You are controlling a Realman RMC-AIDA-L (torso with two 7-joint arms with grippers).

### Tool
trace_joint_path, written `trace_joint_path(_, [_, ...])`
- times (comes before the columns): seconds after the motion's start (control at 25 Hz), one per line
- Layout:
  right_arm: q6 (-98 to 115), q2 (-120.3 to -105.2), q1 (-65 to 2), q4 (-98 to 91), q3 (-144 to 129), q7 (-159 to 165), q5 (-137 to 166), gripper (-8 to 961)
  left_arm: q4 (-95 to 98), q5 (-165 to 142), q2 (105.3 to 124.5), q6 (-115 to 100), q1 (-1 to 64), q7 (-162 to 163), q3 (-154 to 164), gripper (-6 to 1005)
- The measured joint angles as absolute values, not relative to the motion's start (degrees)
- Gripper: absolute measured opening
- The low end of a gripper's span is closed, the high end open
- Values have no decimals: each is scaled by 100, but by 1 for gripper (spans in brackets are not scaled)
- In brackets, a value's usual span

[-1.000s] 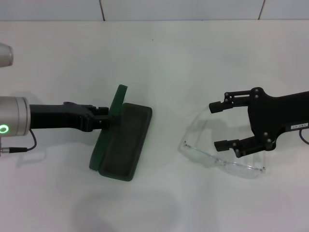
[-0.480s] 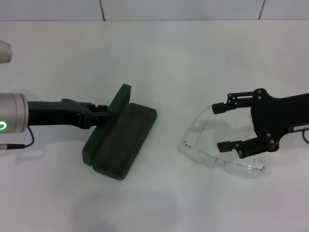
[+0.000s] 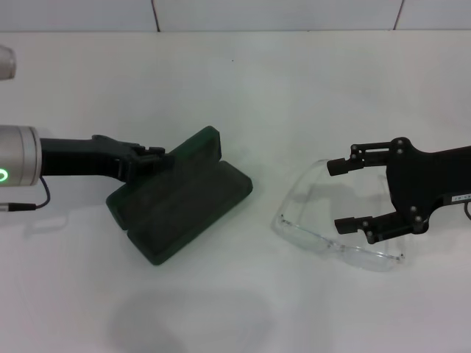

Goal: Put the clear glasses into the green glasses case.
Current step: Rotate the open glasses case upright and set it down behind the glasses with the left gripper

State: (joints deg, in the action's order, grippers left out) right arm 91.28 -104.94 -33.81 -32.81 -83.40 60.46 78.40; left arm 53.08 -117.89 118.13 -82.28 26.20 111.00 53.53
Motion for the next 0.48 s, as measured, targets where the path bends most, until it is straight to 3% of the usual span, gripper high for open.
trace_joint_path(0.16, [9128, -10498, -3381, -3281, -8340, 6046, 7839, 772, 5309, -11748, 11792, -8242, 2658, 11110, 5352, 208])
trace_joint_path(0.48, [9119, -10528, -3383, -3280, -8340, 6046, 7839, 771, 5293, -11742, 11776, -8267, 2689, 11127, 5352, 242])
